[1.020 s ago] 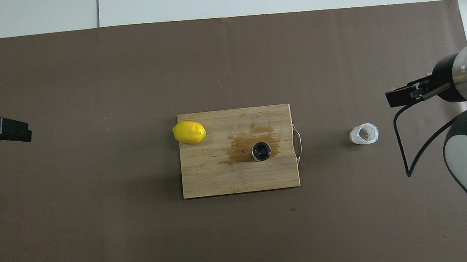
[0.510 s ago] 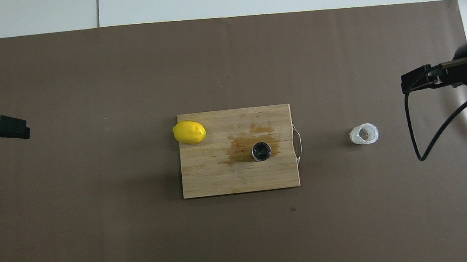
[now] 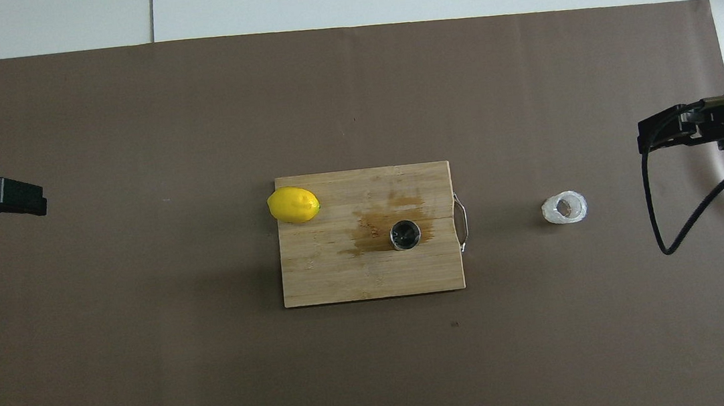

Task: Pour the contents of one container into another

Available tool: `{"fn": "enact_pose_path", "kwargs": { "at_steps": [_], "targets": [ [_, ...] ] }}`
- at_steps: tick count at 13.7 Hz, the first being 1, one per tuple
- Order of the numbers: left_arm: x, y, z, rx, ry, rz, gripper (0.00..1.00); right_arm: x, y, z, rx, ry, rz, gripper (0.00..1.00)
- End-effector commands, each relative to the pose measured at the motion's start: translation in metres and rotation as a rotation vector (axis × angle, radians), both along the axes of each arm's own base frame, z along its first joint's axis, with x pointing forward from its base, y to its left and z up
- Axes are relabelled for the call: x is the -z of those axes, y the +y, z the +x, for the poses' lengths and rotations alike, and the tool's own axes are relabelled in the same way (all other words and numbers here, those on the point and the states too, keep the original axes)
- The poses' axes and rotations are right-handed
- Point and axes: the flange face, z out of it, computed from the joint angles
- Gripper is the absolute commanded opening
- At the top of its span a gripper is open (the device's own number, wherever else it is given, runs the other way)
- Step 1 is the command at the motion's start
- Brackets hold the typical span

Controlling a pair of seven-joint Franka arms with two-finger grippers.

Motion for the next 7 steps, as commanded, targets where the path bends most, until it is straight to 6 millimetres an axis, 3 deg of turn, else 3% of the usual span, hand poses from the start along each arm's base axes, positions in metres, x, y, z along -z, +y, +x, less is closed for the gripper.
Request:
{"fn": "enact_pose_path", "kwargs": {
  "at_steps": [1,7],
  "targets": [
    [-0.0015,-0.0011,0.0018,0.006,-0.014,0.019,1.0,-0.0002,-0.0003,-0.0071,0.011,0.022,-0.002,1.0],
    [-0.0069,0.0024,0.002,-0.004,-0.021,-0.007,1.0,0.0068,0.0002,-0.0134,0.01,0.033,0.0,1.0]
  ]
}}
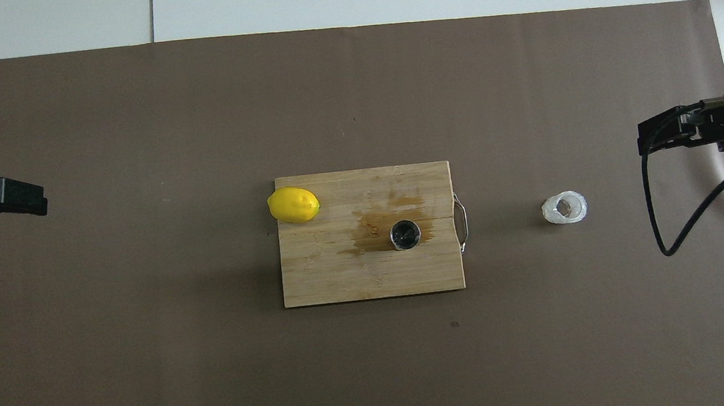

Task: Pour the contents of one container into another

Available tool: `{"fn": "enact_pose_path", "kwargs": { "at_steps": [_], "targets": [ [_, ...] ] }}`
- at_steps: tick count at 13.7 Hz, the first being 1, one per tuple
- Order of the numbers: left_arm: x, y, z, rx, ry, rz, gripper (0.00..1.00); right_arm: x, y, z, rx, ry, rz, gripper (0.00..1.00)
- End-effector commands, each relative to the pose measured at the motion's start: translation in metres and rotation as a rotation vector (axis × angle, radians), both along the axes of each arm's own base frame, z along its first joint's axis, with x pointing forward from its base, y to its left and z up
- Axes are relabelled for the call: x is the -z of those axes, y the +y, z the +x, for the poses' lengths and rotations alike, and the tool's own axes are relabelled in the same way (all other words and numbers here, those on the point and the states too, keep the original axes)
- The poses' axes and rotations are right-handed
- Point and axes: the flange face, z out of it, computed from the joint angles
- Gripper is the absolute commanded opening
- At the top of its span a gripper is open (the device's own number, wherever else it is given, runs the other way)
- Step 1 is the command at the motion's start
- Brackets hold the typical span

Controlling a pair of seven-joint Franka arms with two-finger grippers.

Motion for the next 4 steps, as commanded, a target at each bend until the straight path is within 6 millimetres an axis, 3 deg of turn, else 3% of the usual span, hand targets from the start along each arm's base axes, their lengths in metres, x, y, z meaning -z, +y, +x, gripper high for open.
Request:
{"fn": "enact_pose_path", "kwargs": {
  "at_steps": [1,4],
  "targets": [
    [-0.004,-0.001,0.001,-0.005,-0.016,-0.007,1.0,0.001,0.001,-0.009,0.014,-0.001,0.004,1.0],
    [0.002,-0.017,-0.002,-0.14,0.016,-0.031,1.0,0.0,0.003,-0.008,0.009,-0.006,0.022,1.0]
  ]
}}
